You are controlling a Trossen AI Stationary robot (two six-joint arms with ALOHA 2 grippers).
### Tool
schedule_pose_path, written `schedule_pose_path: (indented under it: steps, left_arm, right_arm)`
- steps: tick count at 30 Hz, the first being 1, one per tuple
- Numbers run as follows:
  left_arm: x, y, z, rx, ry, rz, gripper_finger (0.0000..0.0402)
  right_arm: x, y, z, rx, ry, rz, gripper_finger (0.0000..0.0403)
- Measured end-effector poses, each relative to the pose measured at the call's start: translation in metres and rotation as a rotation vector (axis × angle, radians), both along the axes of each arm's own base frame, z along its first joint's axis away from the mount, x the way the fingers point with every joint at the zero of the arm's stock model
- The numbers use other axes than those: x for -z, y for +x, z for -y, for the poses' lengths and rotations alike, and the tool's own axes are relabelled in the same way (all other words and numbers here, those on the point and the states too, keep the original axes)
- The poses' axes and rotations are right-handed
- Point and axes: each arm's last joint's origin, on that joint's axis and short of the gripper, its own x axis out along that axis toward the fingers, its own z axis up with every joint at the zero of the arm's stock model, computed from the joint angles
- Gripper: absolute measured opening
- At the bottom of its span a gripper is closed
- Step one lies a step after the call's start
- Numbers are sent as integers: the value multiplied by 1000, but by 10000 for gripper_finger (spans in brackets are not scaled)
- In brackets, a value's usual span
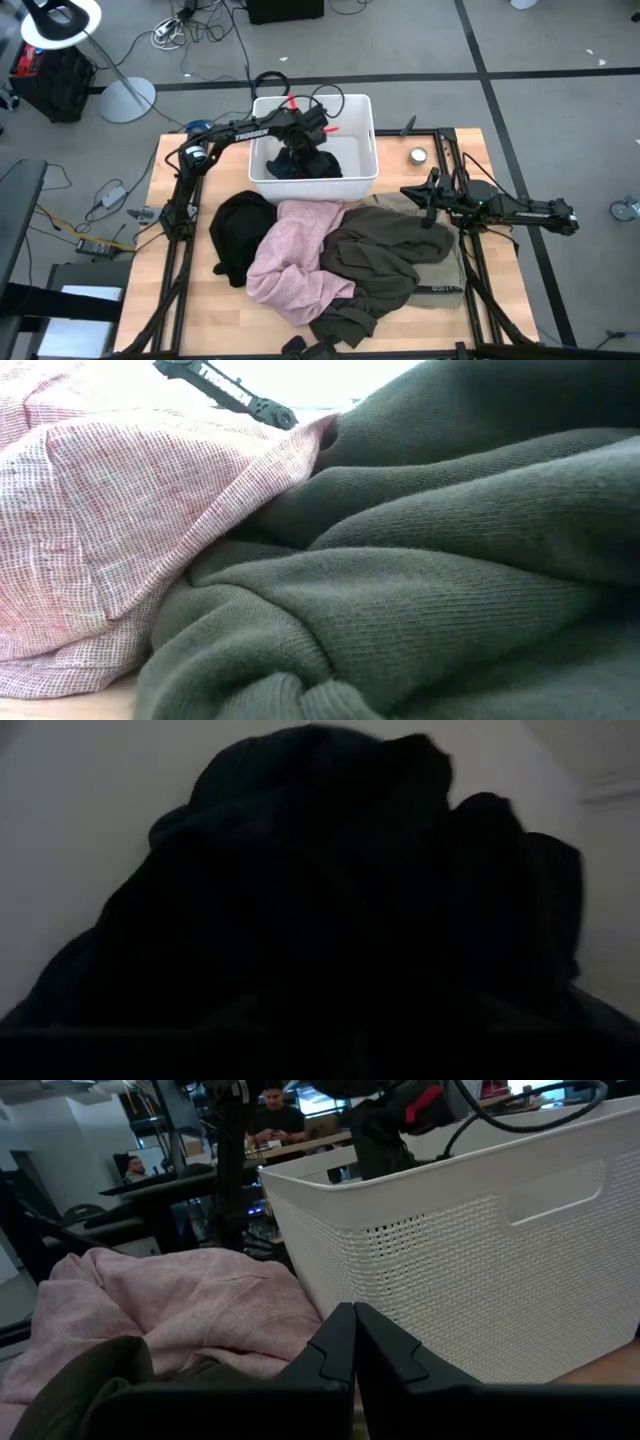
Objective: Sort clothes
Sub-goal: Put the black boxer shorts into the white laundry organizer, then put the black shirt into the white laundry organizer
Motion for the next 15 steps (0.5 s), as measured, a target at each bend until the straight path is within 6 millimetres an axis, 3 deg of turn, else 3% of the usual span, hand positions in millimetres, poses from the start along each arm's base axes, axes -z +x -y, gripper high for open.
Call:
schedule_pose_path:
  steps: [15]
  left_arm:
    - [-79, 13, 7, 52, 111, 95, 152]
  right_arm:
    - [0, 0, 0, 0, 0, 0, 7]
